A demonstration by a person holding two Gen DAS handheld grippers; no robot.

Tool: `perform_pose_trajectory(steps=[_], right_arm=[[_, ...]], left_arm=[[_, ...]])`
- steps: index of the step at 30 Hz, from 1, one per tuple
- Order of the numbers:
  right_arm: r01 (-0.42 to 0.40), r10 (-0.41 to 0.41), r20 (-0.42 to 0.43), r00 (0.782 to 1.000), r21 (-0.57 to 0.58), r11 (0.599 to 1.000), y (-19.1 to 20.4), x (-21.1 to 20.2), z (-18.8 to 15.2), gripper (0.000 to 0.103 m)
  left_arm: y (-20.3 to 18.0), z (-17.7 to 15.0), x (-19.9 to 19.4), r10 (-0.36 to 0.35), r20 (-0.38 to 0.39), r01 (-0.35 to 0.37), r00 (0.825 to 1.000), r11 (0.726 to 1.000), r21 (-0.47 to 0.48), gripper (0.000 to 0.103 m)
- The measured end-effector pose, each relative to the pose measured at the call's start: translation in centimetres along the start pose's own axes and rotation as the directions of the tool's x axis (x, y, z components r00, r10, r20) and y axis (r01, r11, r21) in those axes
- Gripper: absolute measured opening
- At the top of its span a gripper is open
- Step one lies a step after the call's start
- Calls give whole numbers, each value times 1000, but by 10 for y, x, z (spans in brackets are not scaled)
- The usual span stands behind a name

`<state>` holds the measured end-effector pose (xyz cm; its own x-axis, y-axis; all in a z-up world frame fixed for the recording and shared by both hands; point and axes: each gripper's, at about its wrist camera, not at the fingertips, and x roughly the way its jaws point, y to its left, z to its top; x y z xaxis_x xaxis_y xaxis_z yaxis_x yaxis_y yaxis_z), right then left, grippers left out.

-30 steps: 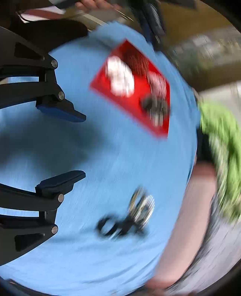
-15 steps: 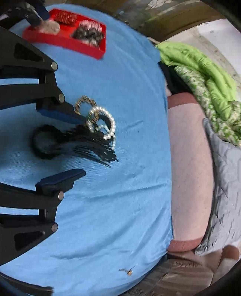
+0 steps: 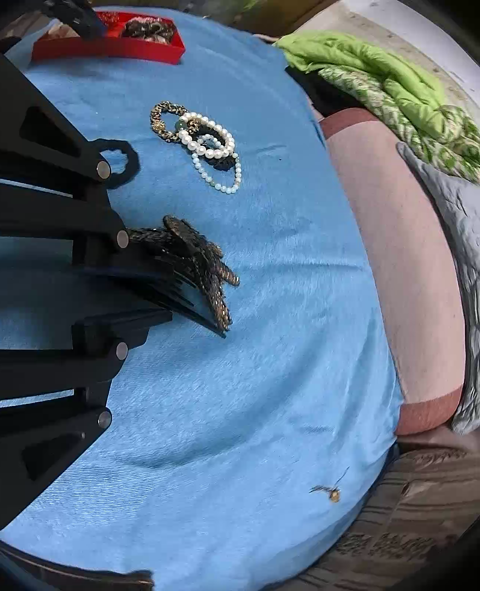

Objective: Organize jewelry
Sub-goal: 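Grasp the black claw clip with the right tool while the left tool reaches the black hair tie, then grasp the black hair tie with the left tool while the right tool holds the claw clip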

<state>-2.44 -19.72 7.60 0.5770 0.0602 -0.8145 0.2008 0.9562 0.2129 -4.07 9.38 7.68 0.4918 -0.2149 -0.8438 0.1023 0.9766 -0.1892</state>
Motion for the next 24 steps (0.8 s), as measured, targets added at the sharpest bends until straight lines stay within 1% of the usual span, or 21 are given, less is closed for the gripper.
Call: perform_pose_trajectory(steps=[2,7,9,10,11,15,18,20,22,24], right_arm=[[-30,30,23,999,-5,1000,-1,-1,-2,20],[-124,124,52,991,8,992,-9,7,-6,20],[-154,153,51,987,17,988,-12,11,-4,20],[-175,174,46,984,27,984,-14,14,-2,20],[-188,187,43,981,34,982,-16,15,-2,20],[-234,233,31,972,63,970,-17,23,2,20],[-252,251,28,968,67,965,-15,27,3,19],[-261,260,29,965,62,963,-12,27,4,14],[-273,272,29,962,63,960,-10,27,4,12],[-294,293,31,956,74,953,-11,26,4,9]], left_arm=[[-22,6,11,-32,-9,32,999,999,33,48],[-74,10,44,-54,-41,60,998,986,157,48],[-91,12,59,-55,-60,65,997,980,188,42],[-97,13,66,-57,-70,70,996,978,198,37],[-102,14,71,-59,-79,75,995,975,208,35],[-120,11,92,-49,-110,75,993,966,246,31],[-128,7,96,-18,-80,39,997,961,272,31],[-132,6,97,0,-69,20,998,958,286,31],[-133,5,96,7,-67,13,998,956,292,9],[-129,6,91,-13,-83,35,996,963,268,7]])
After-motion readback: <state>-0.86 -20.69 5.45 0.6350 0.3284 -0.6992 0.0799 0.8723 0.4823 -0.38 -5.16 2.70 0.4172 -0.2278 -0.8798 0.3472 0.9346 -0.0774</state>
